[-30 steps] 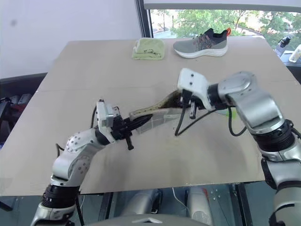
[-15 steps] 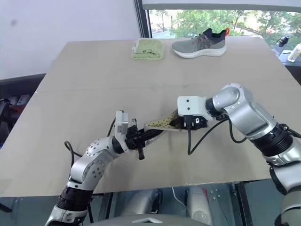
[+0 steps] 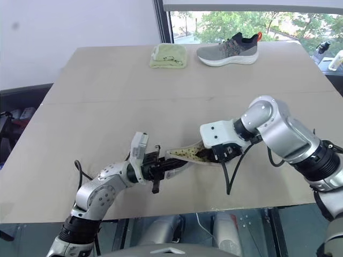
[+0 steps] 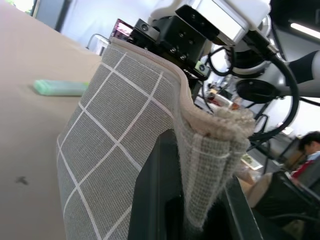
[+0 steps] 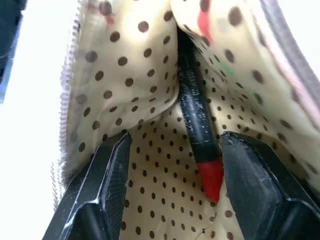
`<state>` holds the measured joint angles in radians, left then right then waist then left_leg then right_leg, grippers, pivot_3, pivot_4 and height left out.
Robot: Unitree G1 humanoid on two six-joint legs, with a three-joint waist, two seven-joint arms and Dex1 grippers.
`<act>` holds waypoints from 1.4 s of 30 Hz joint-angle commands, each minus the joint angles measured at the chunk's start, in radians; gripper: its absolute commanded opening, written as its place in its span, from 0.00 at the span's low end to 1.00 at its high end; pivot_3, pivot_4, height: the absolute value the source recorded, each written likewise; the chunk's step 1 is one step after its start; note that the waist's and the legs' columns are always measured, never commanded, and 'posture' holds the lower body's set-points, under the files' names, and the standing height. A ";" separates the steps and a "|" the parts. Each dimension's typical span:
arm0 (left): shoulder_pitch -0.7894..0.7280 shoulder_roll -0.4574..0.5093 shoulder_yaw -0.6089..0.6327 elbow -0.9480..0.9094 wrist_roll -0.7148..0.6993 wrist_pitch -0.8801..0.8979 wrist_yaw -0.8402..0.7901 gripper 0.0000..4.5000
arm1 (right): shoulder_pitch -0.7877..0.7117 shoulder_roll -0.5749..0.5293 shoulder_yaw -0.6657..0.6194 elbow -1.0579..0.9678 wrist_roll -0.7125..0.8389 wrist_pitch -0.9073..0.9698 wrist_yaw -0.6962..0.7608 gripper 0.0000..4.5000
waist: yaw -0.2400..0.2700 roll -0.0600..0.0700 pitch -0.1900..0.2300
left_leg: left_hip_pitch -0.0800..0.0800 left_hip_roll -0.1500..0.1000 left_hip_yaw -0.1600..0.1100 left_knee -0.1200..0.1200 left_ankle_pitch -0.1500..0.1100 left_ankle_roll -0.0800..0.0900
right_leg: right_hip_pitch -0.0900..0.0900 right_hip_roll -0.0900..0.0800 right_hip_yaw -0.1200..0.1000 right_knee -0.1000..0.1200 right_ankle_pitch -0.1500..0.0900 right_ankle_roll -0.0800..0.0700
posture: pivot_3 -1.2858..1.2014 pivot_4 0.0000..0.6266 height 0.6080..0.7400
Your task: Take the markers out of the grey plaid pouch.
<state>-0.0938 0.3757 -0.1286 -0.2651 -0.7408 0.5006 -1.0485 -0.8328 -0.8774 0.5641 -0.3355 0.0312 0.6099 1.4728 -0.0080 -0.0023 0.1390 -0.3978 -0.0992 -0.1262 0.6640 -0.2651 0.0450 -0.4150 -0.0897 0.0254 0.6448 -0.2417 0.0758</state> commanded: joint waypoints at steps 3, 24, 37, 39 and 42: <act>-0.004 -0.001 -0.008 -0.034 -0.019 0.002 -0.030 0.00 | -0.032 0.042 0.062 0.056 -0.072 -0.038 0.003 0.64 | -0.001 0.000 0.000 | 0.000 0.000 0.000 0.000 0.000 0.000 | 0.000 0.000 0.000 0.000 0.000 0.000 | 0.52 0.24 1.00; -0.028 0.022 -0.013 0.012 0.096 -0.088 -0.060 0.00 | 0.027 0.220 0.135 0.369 -0.305 -0.350 -0.117 0.29 | -0.006 -0.002 -0.002 | 0.006 0.001 0.001 0.000 0.000 0.000 | 0.003 0.002 0.001 0.002 0.000 -0.001 | 0.52 0.24 1.00; -0.081 0.108 -0.057 0.049 0.478 -0.409 0.034 0.00 | 0.027 0.225 -0.057 0.267 -0.226 -0.171 -0.174 0.07 | 0.000 -0.001 -0.001 | 0.011 0.001 0.001 -0.002 0.000 0.000 | 0.007 0.002 0.001 0.001 0.001 -0.001 | 0.52 0.24 1.00; -0.090 0.128 -0.065 0.059 0.531 -0.447 0.049 0.00 | 0.025 0.227 -0.089 0.241 -0.207 -0.109 -0.181 0.07 | 0.000 -0.001 -0.001 | 0.009 0.001 0.001 -0.004 0.000 0.000 | 0.005 0.001 0.001 -0.001 0.001 -0.001 | 0.52 0.24 1.00; -0.121 0.162 -0.069 0.072 0.638 -0.497 0.109 0.00 | 0.021 0.235 -0.162 0.223 -0.165 -0.008 -0.223 0.07 | -0.001 -0.001 -0.001 | 0.003 0.001 0.001 -0.004 0.000 -0.001 | -0.001 0.002 0.001 -0.001 0.001 -0.002 | 0.52 0.24 1.00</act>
<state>-0.2025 0.5118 -0.1980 -0.2009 -0.1768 0.0455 -0.9753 -0.7989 -0.6406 0.4918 -0.0690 -0.1651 0.5386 1.2849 -0.0093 -0.0035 0.1380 -0.3956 -0.0983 -0.1252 0.6595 -0.2651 0.0445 -0.4163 -0.0883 0.0267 0.6442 -0.2408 0.0743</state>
